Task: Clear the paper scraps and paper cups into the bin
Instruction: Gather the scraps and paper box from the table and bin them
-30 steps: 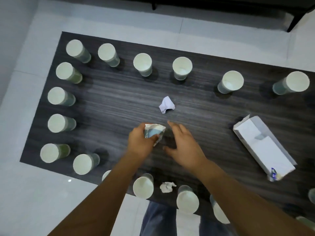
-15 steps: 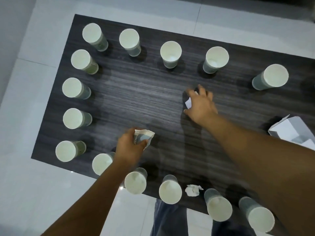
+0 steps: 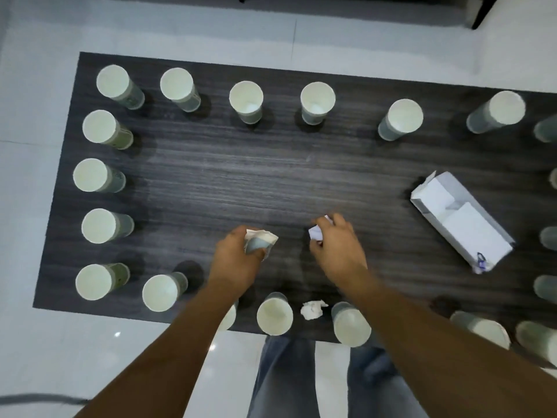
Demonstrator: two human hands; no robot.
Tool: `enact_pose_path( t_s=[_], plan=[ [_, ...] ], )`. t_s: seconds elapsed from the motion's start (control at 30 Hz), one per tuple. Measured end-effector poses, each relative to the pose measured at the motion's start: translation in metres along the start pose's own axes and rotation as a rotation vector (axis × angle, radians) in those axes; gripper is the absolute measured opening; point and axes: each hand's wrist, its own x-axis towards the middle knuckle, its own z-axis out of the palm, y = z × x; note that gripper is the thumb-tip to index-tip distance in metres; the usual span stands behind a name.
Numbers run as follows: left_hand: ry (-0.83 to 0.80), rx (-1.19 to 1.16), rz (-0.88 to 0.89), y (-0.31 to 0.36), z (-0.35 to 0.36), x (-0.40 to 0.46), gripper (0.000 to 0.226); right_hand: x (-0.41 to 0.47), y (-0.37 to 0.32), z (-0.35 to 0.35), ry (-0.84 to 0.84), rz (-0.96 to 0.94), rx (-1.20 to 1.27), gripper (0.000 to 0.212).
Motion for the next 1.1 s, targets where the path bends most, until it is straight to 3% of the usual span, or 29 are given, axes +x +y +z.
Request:
enact_pose_path(
  t_s=[0.2,0.53,0.77,1.1],
  plan=[
    [-0.087,0.136,0.152,0.05,0.027,-0.052,0.026,-0.09,0.024,-0.03,0.055,0.018,0.094,0.036],
    [-0.261,0.367,0.395,0.11,0.124,-0.207,0.024,-0.276,0.126,-0.054,0.216,0.272,0.289,0.038],
    [-0.417,0.591,0.687,0.142,0.234,-0.346,0.033,-0.449,0.24,-0.058,0.323,0.478,0.398,0.04],
    [-0.733,0.943,1.216,0.195,0.4,-0.526,0.022,-0.646,0.348,-0.036,0.538,0.948,0.64,0.036]
  ],
)
